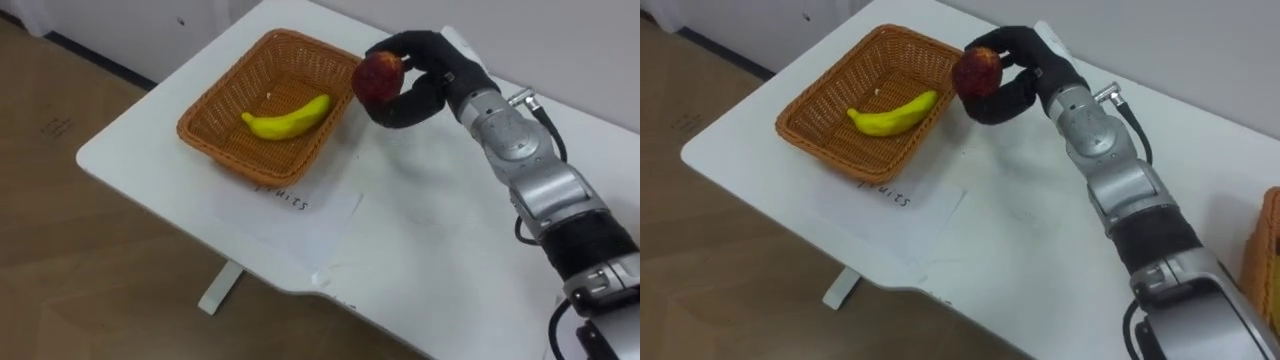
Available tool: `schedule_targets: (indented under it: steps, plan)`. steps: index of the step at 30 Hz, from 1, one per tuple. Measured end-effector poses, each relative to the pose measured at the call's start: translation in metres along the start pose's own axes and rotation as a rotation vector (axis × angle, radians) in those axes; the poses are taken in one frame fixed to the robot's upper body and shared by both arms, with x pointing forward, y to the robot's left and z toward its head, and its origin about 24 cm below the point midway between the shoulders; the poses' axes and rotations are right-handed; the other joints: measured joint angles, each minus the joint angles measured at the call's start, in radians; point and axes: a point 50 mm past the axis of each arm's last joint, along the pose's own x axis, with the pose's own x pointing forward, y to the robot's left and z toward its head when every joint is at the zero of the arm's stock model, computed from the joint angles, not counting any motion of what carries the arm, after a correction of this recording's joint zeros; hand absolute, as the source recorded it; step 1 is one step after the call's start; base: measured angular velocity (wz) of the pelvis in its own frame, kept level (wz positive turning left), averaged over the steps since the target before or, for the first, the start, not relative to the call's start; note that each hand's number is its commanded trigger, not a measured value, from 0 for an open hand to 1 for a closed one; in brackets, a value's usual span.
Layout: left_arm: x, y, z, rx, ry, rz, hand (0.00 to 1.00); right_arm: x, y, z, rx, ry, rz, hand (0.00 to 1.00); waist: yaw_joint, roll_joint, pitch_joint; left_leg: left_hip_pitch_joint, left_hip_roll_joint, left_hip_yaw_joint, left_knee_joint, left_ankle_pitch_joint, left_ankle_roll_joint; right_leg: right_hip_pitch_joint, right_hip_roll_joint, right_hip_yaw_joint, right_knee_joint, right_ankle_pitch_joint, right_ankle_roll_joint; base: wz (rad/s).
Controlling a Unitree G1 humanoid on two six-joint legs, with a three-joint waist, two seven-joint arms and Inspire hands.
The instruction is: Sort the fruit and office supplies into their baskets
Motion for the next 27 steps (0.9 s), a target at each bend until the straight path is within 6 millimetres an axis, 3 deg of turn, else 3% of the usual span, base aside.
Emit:
schedule_targets:
  steps: [3,9,27]
  plan:
    - [0.0,0.001,-0.002,-0.022,0.014,0.008,0.0,0.0,0.0,0.008,-0.004,-0.03,0.0,1.0,0.0,0.008,-0.0095,0.015,0.0,0.0,-0.003,0.0,0.0,0.013,0.0,0.001,0.0,0.0,0.0,0.0]
    - [0.0,-0.001,-0.004,-0.044,0.023,0.013,0.0,0.0,0.0,0.023,-0.009,-0.09,0.001,1.0,0.001,0.013,-0.0152,0.042,0.0,-0.005,-0.009,0.0,0.0,0.038,-0.001,0.001,0.001,-0.002,0.004,0.01]
    - [-0.002,-0.002,-0.01,-0.035,0.04,0.002,0.0,0.0,0.007,0.029,-0.032,-0.101,0.018,1.0,0.054,0.008,-0.0119,0.056,-0.004,-0.023,-0.018,0.0,0.0,0.054,0.0,0.0,0.001,-0.003,0.005,0.02]
